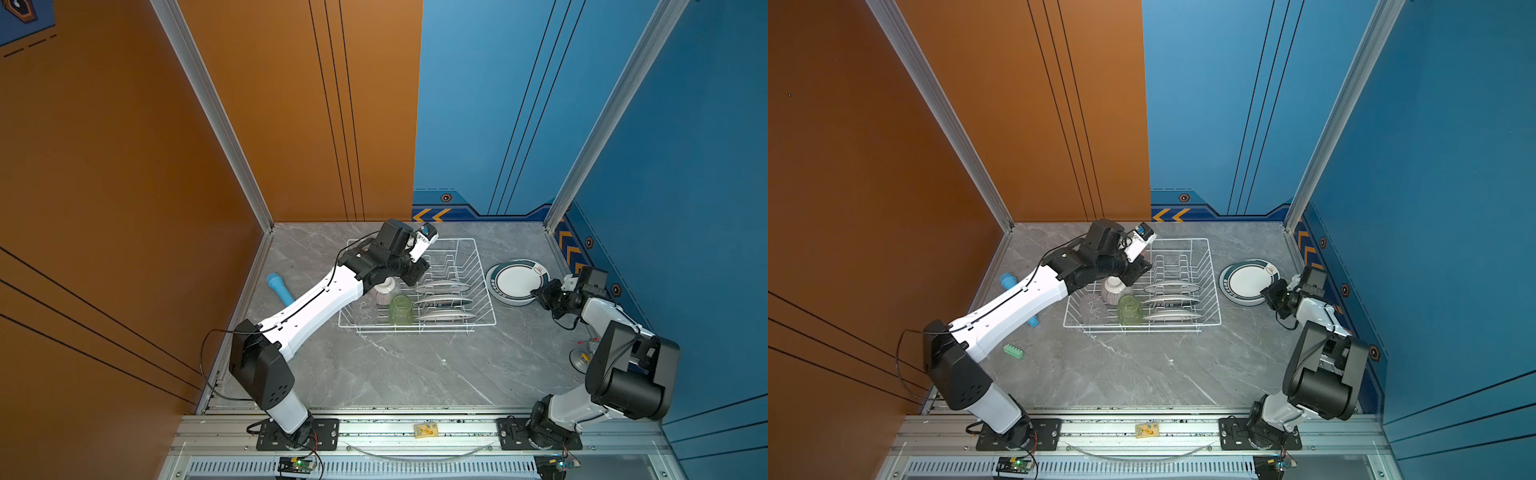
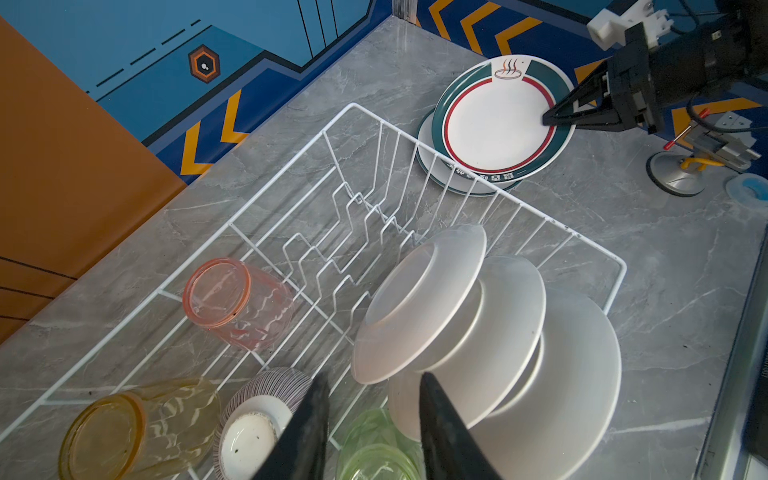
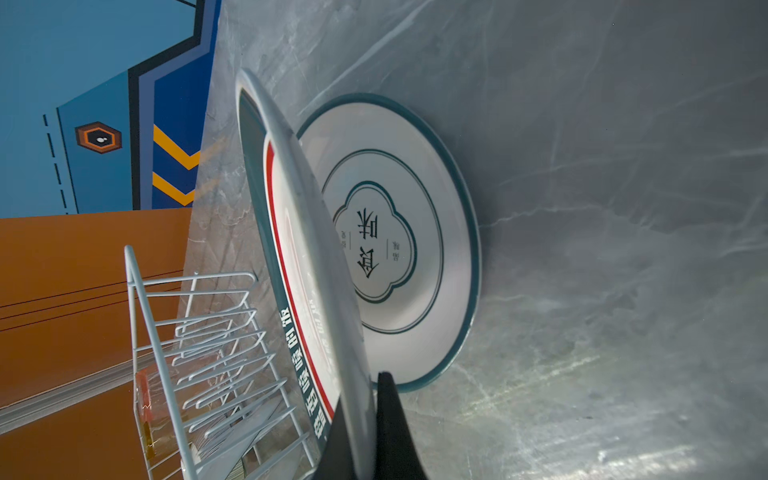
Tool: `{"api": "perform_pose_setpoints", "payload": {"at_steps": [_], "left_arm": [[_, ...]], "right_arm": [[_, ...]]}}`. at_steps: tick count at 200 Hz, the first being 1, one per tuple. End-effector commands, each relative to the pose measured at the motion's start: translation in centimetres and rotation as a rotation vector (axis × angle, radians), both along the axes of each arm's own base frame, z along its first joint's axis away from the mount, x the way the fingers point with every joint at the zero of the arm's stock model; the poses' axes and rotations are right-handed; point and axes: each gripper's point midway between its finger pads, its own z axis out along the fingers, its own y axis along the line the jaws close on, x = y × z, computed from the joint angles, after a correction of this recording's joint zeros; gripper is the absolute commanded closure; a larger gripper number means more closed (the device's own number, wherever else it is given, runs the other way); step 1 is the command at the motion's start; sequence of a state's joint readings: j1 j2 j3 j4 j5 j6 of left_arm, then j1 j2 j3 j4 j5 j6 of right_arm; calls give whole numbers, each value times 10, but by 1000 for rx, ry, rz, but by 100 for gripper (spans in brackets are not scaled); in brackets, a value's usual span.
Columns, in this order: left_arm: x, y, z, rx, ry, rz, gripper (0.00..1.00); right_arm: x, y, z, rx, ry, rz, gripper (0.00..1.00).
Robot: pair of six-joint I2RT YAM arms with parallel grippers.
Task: Unload the mixed dishes from the dish rack
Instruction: 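Lower the plate onto the teal-rimmed plate with the right gripper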
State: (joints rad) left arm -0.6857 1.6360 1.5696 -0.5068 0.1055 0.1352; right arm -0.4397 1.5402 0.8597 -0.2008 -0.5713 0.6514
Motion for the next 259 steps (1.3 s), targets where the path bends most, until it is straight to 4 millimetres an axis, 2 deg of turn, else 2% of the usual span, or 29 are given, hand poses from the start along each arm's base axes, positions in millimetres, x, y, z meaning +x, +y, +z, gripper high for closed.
{"api": "perform_pose_setpoints", "payload": {"at_steps": [1,66,107,165,195,211,223,259], "left_arm": [[1,0,-2,13,17,-14,63],[1,-3,-4,19,34,-24,62],[1,-6,-6,22,55,-35,62],[-1,-8,-12,40,77,-45,63],[-1,-8,-13,41,81,-49,63],[-3,-9,-15,43,87,-52,63],[-3,-9,-16,45,91,-54,63],[-4,-8,-19,52,96,-56,63]], "right_arm": [[9,-4,3,0,-49,2,100],[13,-2,-19,42,-21,-5,100],[13,-1,-26,55,-6,-1,100],[10,1,-35,65,25,12,86],[6,3,-39,62,55,27,82],[4,3,-39,58,65,33,77],[2,3,-39,48,76,41,69],[-5,1,-36,0,111,56,58]]}}
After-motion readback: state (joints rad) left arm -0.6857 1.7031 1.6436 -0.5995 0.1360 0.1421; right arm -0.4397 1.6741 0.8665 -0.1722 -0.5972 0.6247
